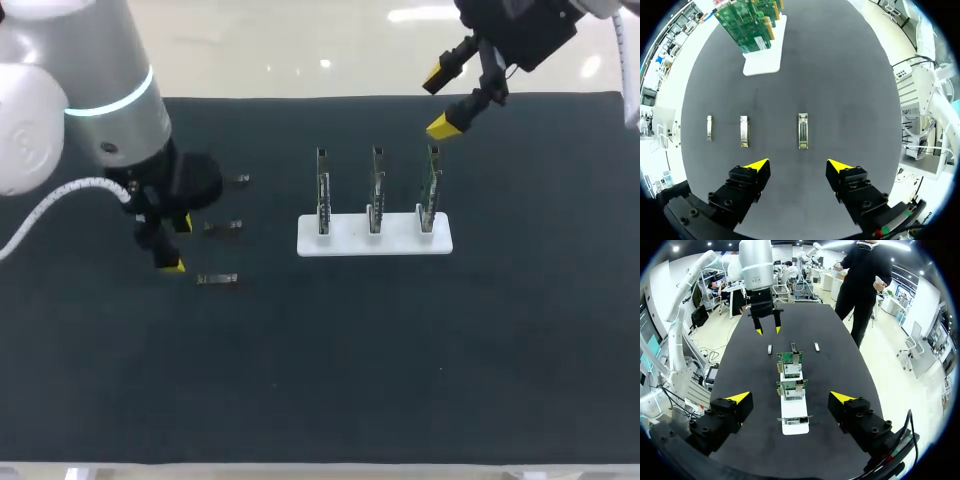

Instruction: Pick up the optical module with the left hand, and insert it into the network port with the right hand.

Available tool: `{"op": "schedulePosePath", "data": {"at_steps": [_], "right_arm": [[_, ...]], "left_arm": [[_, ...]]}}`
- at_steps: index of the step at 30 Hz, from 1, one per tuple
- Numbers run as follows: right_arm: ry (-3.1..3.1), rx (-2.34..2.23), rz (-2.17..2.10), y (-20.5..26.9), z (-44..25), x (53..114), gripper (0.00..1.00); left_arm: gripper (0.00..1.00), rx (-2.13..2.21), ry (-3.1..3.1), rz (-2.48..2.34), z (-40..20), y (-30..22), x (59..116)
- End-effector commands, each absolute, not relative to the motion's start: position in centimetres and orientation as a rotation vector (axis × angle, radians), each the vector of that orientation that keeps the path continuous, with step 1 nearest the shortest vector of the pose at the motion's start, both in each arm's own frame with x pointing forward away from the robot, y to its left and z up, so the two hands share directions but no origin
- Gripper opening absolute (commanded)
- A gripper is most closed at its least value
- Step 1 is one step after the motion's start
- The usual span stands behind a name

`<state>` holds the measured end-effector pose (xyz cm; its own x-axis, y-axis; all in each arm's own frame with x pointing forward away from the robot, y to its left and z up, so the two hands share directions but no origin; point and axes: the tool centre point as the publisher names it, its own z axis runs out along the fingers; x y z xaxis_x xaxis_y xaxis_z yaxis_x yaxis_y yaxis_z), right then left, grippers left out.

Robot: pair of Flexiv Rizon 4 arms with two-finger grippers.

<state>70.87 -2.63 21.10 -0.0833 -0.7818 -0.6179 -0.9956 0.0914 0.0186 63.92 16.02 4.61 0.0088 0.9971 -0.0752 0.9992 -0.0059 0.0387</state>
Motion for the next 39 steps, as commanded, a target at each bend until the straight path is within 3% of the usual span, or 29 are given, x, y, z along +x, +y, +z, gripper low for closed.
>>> {"op": "schedulePosePath", "data": {"at_steps": [1, 39], "right_arm": [[1.922, -1.740, 0.620, -2.6, 21.1, 70.8, 1.00], [1.922, -1.740, 0.620, -2.6, 21.1, 70.8, 1.00]], "left_arm": [[1.00, 2.171, 2.165, -0.005, 3.8, 15.4, 63.7], [1.00, 2.128, 2.245, -0.049, -0.9, 14.3, 63.4]]}}
